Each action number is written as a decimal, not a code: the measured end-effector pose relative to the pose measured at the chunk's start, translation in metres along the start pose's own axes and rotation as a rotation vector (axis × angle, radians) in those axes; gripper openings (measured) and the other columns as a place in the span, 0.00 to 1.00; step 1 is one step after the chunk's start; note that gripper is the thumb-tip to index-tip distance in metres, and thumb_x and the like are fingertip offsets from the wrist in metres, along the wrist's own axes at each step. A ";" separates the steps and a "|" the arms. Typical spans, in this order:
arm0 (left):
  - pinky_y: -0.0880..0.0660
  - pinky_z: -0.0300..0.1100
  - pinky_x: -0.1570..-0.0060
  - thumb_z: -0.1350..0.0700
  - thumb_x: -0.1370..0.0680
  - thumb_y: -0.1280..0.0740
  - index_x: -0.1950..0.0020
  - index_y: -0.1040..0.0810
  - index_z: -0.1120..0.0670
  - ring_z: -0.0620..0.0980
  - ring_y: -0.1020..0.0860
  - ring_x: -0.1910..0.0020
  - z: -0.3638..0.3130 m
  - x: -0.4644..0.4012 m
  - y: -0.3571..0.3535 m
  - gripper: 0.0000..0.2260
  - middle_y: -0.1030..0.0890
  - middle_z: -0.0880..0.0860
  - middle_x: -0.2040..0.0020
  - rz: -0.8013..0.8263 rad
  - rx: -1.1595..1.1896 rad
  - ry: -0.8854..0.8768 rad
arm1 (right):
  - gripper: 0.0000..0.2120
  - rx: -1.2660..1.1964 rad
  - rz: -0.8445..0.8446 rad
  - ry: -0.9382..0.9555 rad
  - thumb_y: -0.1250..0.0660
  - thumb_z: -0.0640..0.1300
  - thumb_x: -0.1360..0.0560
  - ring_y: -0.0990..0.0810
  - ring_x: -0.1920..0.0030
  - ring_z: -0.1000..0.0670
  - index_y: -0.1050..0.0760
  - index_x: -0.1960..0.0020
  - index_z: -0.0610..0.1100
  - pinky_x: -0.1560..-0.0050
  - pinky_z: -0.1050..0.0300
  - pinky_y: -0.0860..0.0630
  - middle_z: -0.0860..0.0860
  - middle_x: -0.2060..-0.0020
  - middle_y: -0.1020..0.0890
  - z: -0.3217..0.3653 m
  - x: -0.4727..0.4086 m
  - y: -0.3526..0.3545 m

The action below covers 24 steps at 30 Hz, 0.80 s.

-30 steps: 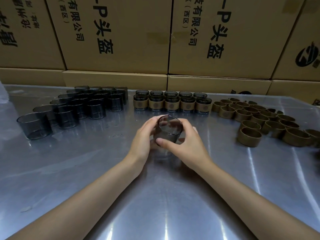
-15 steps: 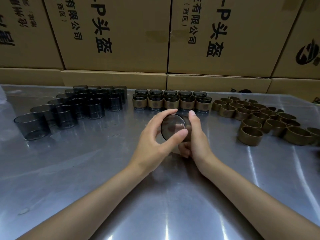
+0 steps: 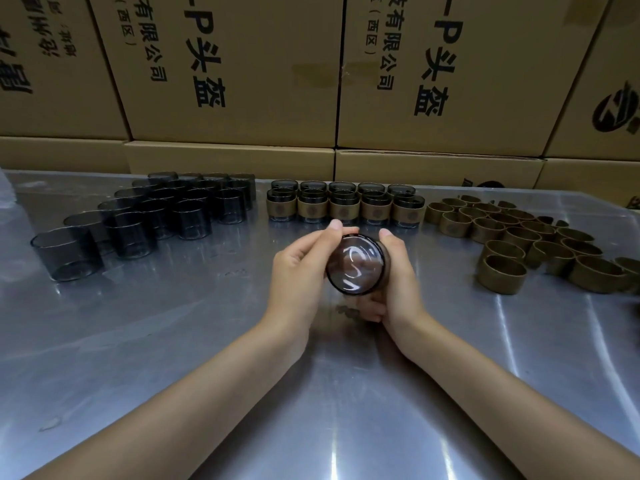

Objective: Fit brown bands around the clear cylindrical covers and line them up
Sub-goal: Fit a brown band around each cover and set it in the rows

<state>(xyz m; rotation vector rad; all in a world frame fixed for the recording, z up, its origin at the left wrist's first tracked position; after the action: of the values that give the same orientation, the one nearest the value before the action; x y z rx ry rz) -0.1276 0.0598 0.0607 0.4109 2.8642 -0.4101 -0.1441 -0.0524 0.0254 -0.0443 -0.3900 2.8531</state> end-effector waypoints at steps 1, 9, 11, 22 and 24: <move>0.23 0.32 0.58 0.50 0.22 0.34 0.54 0.14 0.52 0.45 0.16 0.56 0.000 -0.001 -0.001 0.10 0.14 0.52 0.57 0.033 0.004 0.015 | 0.30 -0.020 0.014 -0.011 0.48 0.63 0.22 0.37 0.86 0.54 0.25 0.66 0.41 0.83 0.69 0.42 0.45 0.79 0.28 0.000 -0.002 0.000; 0.28 0.37 0.36 0.47 0.29 0.31 0.38 0.20 0.47 0.45 0.19 0.44 -0.008 0.000 -0.017 0.19 0.16 0.52 0.46 0.374 -0.099 -0.022 | 0.30 -0.247 0.204 -0.227 0.53 0.66 0.26 0.46 0.85 0.56 0.26 0.57 0.43 0.82 0.69 0.48 0.48 0.79 0.32 -0.002 -0.001 -0.003; 0.25 0.34 0.43 0.49 0.31 0.27 0.40 0.20 0.45 0.44 0.17 0.56 -0.011 0.001 -0.017 0.19 0.15 0.50 0.54 0.385 -0.117 -0.061 | 0.31 -0.272 0.253 -0.248 0.53 0.65 0.25 0.44 0.85 0.56 0.22 0.54 0.43 0.82 0.68 0.47 0.49 0.79 0.32 -0.004 0.001 -0.006; 0.22 0.47 0.49 0.48 0.42 0.19 0.50 0.26 0.45 0.44 0.21 0.52 -0.028 0.007 -0.016 0.25 0.20 0.43 0.54 0.245 -0.512 -0.385 | 0.33 -0.227 0.085 -0.114 0.50 0.64 0.26 0.42 0.77 0.51 0.23 0.76 0.46 0.75 0.64 0.50 0.48 0.72 0.33 -0.005 0.001 -0.008; 0.20 0.43 0.57 0.47 0.42 0.20 0.53 0.29 0.46 0.45 0.20 0.55 -0.026 0.009 -0.014 0.24 0.21 0.44 0.57 0.154 -0.502 -0.375 | 0.30 -0.177 0.043 -0.071 0.50 0.64 0.24 0.40 0.77 0.51 0.26 0.75 0.48 0.76 0.66 0.48 0.49 0.74 0.31 -0.006 0.002 -0.009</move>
<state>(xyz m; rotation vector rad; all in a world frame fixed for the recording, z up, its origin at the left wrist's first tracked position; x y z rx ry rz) -0.1447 0.0574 0.0863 0.4018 2.4281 0.2364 -0.1430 -0.0423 0.0224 0.0152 -0.6635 2.8601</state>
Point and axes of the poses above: each hand's wrist, its own x-axis away from the middle knuckle, its own y-axis out of the back of the hand, z = x × y, the point moved 7 cm from there along -x, towards the middle knuckle
